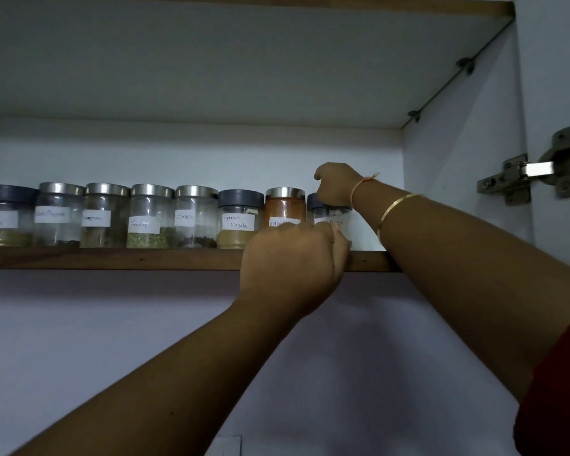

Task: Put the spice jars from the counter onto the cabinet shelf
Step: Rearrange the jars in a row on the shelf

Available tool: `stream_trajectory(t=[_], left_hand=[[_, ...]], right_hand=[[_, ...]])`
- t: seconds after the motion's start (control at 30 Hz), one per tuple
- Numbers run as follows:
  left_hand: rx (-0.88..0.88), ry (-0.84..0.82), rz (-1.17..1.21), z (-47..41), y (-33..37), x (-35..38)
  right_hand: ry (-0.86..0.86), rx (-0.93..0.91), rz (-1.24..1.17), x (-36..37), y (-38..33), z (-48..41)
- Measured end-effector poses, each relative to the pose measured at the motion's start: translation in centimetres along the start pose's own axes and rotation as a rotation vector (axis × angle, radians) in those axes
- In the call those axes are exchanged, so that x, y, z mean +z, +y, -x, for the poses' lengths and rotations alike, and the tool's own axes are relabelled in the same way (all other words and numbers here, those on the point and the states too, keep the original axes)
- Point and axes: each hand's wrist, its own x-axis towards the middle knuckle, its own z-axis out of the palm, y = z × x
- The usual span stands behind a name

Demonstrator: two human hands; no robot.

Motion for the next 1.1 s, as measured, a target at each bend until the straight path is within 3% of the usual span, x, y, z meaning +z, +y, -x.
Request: stream_trajectory(t=[0.13,0.43,0.53,0.9,1.0,1.1], left_hand=[[-0.078,-0.028,-0.011,-0.2,0.2,-0.4],[0.048,-0.063,-0.025,-0.2,0.5,-1.7],[-0.009,-0.094,0.010,0.4,1.0,-2.4],[-0.133,-0.690,0.234,1.1,2.1,-8.8],[-0.121,-0.732,0.325,0.4,4.3,-11.2],[-0.087,-0.661,0.438,-0.6,6.9,-13.6]], right_hand=[[0.138,-0.091,-0.083,-0.9,-0.3,1.5],[0.165,-0.181,-0.116,-2.8,-3.2,7.7],[0.161,-0.166,-0.173,-4.0,-4.4,10.3],[0.113,-0.004,0.037,-10.7,-7.6,20.7],[0.125,0.062,0.107,-13.2,-7.9,23.6],[0.124,0.147,0.162,-15.6,-7.8,26.7]])
